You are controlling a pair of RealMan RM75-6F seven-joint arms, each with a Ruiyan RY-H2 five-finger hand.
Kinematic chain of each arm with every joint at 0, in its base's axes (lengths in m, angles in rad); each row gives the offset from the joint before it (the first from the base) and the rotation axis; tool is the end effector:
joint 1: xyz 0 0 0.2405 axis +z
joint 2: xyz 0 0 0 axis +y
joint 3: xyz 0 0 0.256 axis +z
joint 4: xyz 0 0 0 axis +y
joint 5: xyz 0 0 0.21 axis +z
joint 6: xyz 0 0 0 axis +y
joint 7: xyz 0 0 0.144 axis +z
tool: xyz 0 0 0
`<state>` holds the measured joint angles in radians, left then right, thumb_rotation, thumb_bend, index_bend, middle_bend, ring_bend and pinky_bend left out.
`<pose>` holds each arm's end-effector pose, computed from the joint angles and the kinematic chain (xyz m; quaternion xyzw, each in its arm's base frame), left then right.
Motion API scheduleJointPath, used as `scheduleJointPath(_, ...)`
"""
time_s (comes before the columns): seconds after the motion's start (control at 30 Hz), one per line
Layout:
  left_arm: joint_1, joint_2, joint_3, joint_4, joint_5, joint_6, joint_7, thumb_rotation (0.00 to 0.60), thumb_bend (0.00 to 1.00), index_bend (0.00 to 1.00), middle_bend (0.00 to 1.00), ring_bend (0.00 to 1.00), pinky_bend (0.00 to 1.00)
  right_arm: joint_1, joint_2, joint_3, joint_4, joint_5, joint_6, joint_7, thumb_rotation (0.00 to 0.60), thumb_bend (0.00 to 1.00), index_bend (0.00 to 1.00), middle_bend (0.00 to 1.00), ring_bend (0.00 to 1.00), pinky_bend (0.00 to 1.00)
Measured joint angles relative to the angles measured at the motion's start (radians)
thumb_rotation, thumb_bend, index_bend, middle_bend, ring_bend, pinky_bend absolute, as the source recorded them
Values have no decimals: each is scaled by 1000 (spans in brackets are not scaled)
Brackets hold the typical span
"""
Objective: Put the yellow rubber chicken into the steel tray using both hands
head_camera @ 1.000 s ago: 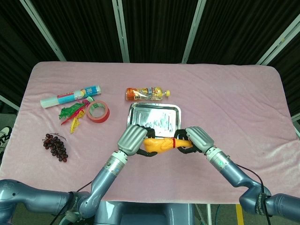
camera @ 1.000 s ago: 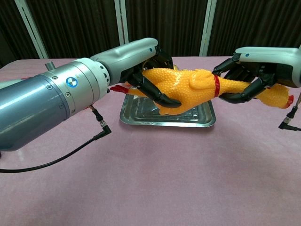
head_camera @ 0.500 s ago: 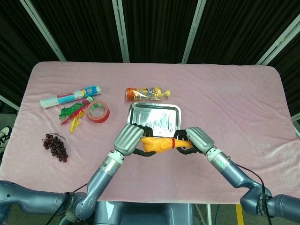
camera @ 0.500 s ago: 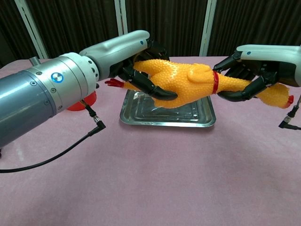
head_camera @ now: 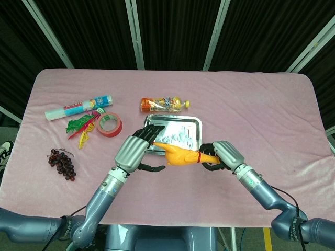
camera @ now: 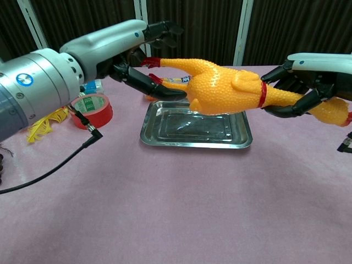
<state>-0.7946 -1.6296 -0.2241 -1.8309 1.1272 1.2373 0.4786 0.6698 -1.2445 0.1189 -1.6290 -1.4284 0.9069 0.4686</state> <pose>-0.0355 0.2908 -0.0032 -0.6907 -0.3769 -0.5148 0.3405 -0.1692 -0.3214 0.0534 0.6668 -0.5402 0.4516 0.2443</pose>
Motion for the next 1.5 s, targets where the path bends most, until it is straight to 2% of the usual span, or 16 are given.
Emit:
scheduleJointPath(0.23, 70, 110, 44, -76, 115, 67, -37, 529, 10, 6, 93, 74, 199, 17, -25, 17, 53, 15, -19, 27, 600, 663, 1000, 735, 768, 851)
scheduleJointPath(0.5, 189, 271, 101, -143, 208, 162, -97, 528, 11, 26, 98, 74, 199, 87, -100, 63, 157, 54, -92, 39, 600, 663, 1000, 735, 768, 851)
scheduleJointPath(0.8, 289, 383, 127, -133, 218, 216, -184, 530, 10, 32, 99, 74, 199, 186, -214, 102, 323, 114, -202, 2, 600, 663, 987, 735, 764, 851)
scheduleJointPath(1.13, 346, 410, 129, -80, 160, 215, -248, 530, 11, 31, 96, 74, 199, 239, -314, 89, 503, 135, -277, -47, 600, 663, 889, 722, 693, 782)
scheduleJointPath(1.23, 361, 412, 125, -67, 142, 208, -265, 529, 11, 32, 95, 73, 199, 247, -349, 80, 566, 133, -283, -62, 600, 663, 830, 687, 658, 748)
scheduleJointPath(1.33, 368, 411, 119, -60, 132, 198, -273, 528, 11, 32, 92, 73, 199, 252, -385, 75, 618, 135, -291, -69, 600, 663, 720, 618, 591, 684)
scheduleJointPath(1.43, 373, 409, 115, -56, 127, 191, -275, 528, 11, 30, 87, 74, 192, 258, -399, 75, 640, 143, -307, -74, 600, 663, 518, 474, 431, 546)
scheduleJointPath(1.5, 376, 408, 111, -55, 125, 185, -275, 527, 11, 28, 85, 74, 183, 262, -400, 75, 645, 151, -325, -80, 600, 662, 303, 321, 254, 382)
